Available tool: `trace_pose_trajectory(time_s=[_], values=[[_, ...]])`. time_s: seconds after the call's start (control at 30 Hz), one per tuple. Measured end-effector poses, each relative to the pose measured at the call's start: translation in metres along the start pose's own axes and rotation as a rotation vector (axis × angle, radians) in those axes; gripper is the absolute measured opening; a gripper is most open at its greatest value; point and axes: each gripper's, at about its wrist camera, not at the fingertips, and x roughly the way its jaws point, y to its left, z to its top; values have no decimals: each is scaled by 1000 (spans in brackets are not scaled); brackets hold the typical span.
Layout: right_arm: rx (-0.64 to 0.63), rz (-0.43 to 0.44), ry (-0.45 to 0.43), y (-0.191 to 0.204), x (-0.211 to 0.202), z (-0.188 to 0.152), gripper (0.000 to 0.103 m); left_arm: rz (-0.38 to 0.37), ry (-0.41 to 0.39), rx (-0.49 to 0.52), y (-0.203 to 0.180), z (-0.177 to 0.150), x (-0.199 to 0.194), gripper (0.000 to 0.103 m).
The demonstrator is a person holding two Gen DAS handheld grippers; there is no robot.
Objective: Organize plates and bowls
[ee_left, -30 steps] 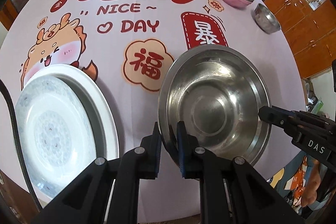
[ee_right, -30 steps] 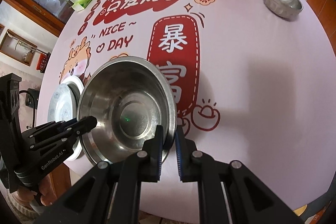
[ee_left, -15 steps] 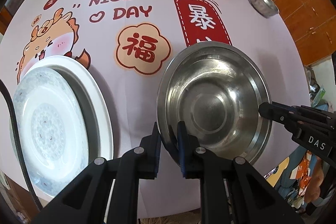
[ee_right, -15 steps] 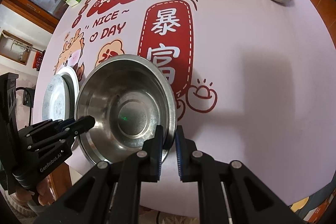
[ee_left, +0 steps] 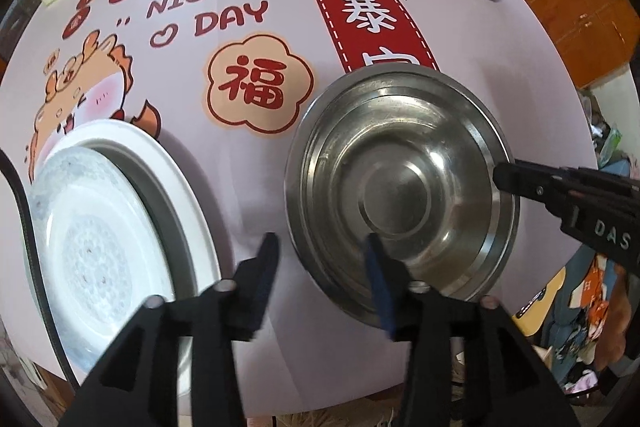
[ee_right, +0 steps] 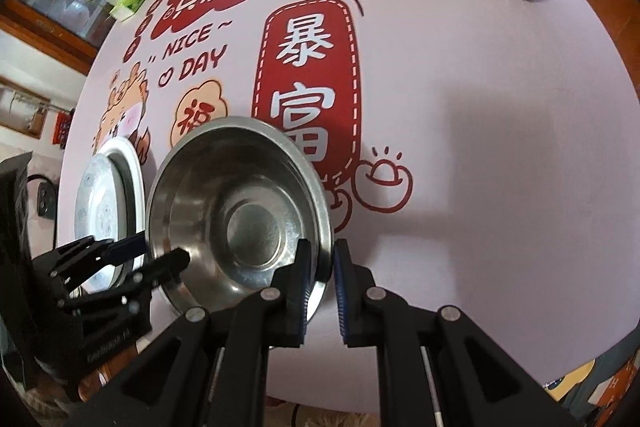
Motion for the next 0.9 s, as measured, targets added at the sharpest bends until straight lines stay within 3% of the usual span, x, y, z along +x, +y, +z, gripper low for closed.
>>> trace_pose_trajectory(time_s=[0.17, 0.27, 0.9], values=[[21, -13, -12, 2, -2, 0, 15, 15, -24, 7, 8, -1, -12, 67], [47, -11, -45, 3, -10, -4, 24, -3, -32, -13, 15, -2, -20, 67], [74, -36, -196, 44, -72, -39, 24, 8, -192, 57, 31, -24, -104, 67]])
